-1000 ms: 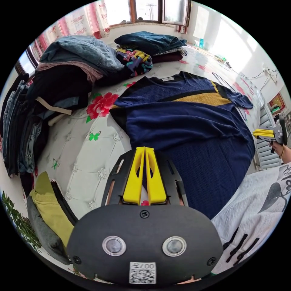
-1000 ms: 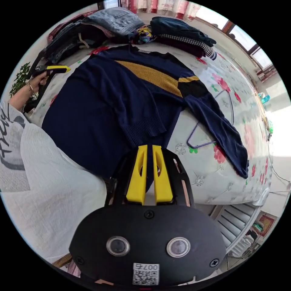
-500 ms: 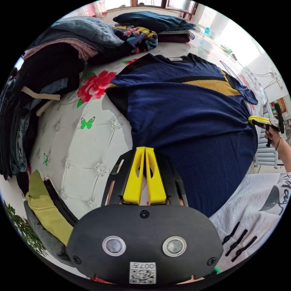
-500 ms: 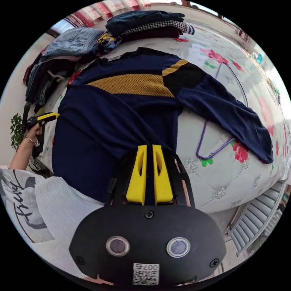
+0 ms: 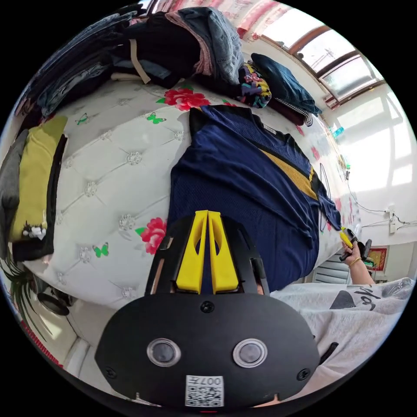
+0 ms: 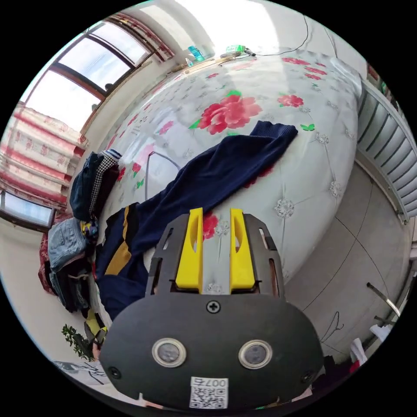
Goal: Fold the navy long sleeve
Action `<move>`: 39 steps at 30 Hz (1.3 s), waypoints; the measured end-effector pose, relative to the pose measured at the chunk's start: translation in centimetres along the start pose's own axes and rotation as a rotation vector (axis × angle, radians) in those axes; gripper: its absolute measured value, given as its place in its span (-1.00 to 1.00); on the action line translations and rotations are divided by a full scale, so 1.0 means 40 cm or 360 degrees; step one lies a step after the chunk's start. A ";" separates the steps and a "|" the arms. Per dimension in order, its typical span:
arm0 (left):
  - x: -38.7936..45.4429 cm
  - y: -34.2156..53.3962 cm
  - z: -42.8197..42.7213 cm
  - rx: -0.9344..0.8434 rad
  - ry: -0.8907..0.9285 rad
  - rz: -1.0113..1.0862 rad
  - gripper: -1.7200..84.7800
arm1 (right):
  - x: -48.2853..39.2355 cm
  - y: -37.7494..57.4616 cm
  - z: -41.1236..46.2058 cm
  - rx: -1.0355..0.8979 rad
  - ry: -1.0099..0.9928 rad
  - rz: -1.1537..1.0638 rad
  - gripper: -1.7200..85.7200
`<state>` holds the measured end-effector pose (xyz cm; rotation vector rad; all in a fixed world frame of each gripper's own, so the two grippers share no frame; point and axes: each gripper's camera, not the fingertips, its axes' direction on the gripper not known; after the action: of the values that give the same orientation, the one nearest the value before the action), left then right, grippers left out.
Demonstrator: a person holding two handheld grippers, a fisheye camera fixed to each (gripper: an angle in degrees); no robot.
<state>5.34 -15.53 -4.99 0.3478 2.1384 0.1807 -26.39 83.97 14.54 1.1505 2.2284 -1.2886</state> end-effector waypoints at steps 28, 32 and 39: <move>-0.235 0.335 -0.092 0.0297 0.0460 -0.0636 -0.98 | -0.676 0.345 -0.264 0.0078 -0.1260 -0.1809 -0.97; -0.291 0.381 -0.095 0.0278 0.0459 -0.0537 -0.98 | -0.859 0.778 -0.194 -0.0295 -0.1285 -0.2315 -0.96; -0.410 0.498 -0.111 0.0236 0.0389 -0.0488 -0.98 | -0.932 1.275 0.024 -0.1073 -0.1029 -0.2611 -0.96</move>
<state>13.86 -1.76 15.60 0.0808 2.4217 -0.1185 36.19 78.82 7.58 -1.4233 2.4317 -0.7746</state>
